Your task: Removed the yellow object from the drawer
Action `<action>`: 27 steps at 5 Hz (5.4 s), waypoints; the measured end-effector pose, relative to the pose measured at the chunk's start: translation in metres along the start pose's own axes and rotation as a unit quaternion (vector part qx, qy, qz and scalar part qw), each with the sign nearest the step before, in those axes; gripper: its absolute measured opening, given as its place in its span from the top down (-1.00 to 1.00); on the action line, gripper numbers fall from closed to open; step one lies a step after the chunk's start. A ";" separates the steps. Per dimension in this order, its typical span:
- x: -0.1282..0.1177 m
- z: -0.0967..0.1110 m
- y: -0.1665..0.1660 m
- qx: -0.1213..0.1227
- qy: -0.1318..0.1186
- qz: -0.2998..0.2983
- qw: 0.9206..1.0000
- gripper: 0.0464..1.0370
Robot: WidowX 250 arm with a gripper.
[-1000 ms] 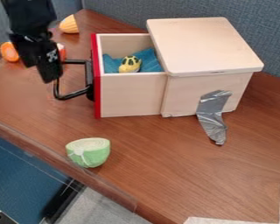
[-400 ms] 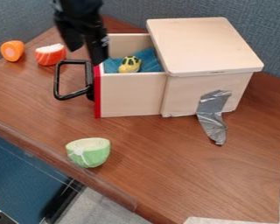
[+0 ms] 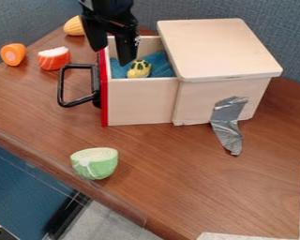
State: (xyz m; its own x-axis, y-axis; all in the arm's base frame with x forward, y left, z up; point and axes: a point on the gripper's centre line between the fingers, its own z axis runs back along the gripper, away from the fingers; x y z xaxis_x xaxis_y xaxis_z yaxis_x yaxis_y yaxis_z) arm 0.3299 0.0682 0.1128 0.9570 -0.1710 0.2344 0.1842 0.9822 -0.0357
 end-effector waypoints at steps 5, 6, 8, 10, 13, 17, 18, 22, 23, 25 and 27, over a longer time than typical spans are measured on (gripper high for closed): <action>0.018 -0.021 -0.019 -0.003 -0.058 -0.061 0.996 -0.92; 0.020 -0.022 -0.020 0.004 -0.061 -0.075 0.995 -0.92; 0.025 -0.025 -0.017 0.013 -0.065 -0.085 0.994 -0.92; 0.025 -0.039 -0.007 0.019 -0.051 -0.079 0.995 -0.92; 0.025 -0.061 0.002 0.032 -0.036 -0.069 0.996 -0.83; 0.017 -0.036 -0.001 0.005 -0.084 -0.052 0.995 -0.13; 0.017 0.000 -0.003 -0.004 -0.124 -0.051 0.991 -0.13; -0.051 0.029 0.054 0.042 -0.112 -0.005 0.993 -0.13; -0.074 0.008 0.072 0.057 -0.082 0.001 0.995 -0.13; -0.118 -0.031 0.111 0.083 -0.010 0.045 0.995 -0.13; -0.145 -0.070 0.143 0.091 0.049 0.090 0.990 -0.13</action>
State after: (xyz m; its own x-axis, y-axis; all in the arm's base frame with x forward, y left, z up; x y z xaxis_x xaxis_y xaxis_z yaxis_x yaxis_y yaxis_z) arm 0.2333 0.2280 0.0061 0.9895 0.0110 0.1442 -0.0271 0.9936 0.1100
